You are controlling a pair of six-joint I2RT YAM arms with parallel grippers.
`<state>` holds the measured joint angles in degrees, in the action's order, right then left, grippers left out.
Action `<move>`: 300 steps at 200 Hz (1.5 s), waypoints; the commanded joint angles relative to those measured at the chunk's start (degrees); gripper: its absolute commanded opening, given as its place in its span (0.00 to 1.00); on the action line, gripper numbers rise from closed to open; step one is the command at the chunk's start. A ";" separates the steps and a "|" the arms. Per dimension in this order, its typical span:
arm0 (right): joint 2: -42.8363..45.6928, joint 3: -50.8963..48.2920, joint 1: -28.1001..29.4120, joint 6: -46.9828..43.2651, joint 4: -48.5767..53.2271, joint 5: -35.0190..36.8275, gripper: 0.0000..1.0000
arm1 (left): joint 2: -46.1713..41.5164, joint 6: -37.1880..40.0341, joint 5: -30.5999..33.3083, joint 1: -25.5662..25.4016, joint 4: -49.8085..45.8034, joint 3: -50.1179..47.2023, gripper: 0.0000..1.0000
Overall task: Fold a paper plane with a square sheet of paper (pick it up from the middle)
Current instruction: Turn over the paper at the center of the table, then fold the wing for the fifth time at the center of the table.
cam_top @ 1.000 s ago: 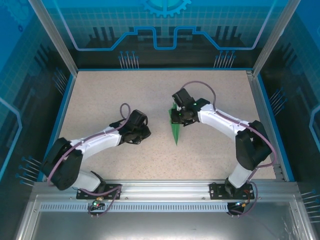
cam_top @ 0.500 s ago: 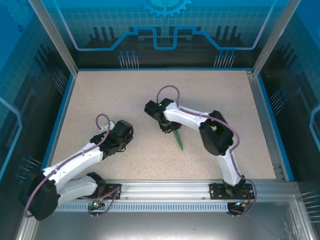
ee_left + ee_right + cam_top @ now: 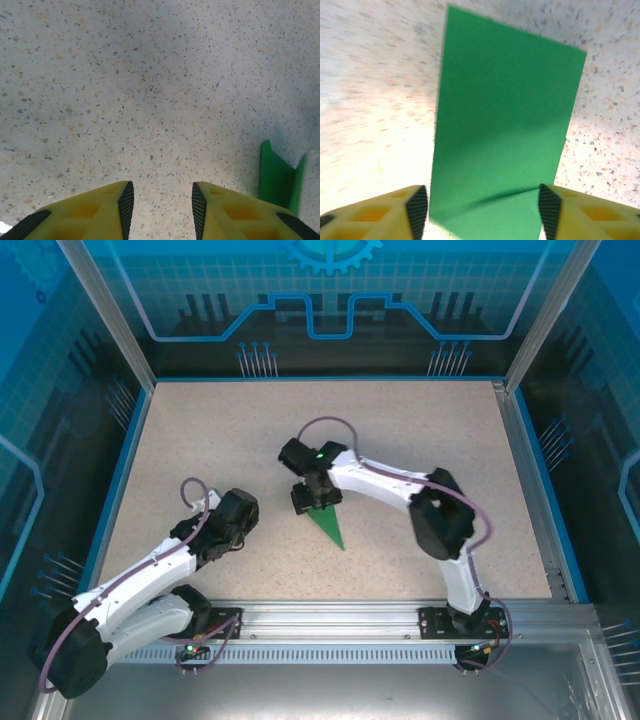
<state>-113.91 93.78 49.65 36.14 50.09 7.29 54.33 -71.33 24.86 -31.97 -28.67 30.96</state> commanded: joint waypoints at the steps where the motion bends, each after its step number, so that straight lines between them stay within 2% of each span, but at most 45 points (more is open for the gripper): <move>1: 9.27 -7.59 -4.14 -0.42 -9.09 -9.22 0.67 | 2.12 3.28 -1.92 0.58 2.88 0.12 0.40; 30: 18.46 -21.30 -10.30 1.24 -21.64 -20.40 0.66 | 7.89 7.73 -7.55 0.51 6.64 3.00 0.40; 50: 19.28 -27.59 -15.35 3.59 -27.77 -28.71 0.51 | 13.04 10.03 -12.59 0.56 8.77 5.68 0.40; 68: 17.20 -30.62 -17.66 5.27 -32.41 -34.85 0.36 | 18.32 11.88 -18.05 0.52 11.22 8.22 0.40; 80: 15.52 -31.43 -17.74 5.43 -34.34 -36.79 0.32 | 22.23 12.61 -21.78 0.63 11.61 10.52 0.39; 93: 13.40 -31.70 -17.74 5.99 -35.17 -37.34 0.27 | 26.26 12.97 -24.85 0.63 11.84 12.71 0.38; 119: 9.06 -32.18 -17.74 6.58 -39.05 -40.89 0.26 | 31.00 12.80 -29.15 0.76 12.98 15.06 0.37; 173: 4.72 -32.73 -17.83 5.87 -39.63 -41.79 0.23 | 34.34 12.08 -31.56 1.31 13.04 16.21 0.37; 231: 10.17 -33.61 -18.09 3.62 -37.03 -39.33 0.23 | 34.93 12.00 -31.31 1.38 12.68 16.59 0.37; 265: 12.42 -34.00 -17.67 2.23 -36.88 -41.19 0.18 | 35.02 12.15 -31.23 1.31 12.67 16.82 0.37; 300: 10.53 -34.62 -15.95 2.18 -36.73 -43.12 0.16 | 35.30 11.72 -31.87 1.40 13.32 16.85 0.37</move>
<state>-102.56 60.55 32.08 39.44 12.19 -33.52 88.58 -59.83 -5.21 -31.22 -15.75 46.48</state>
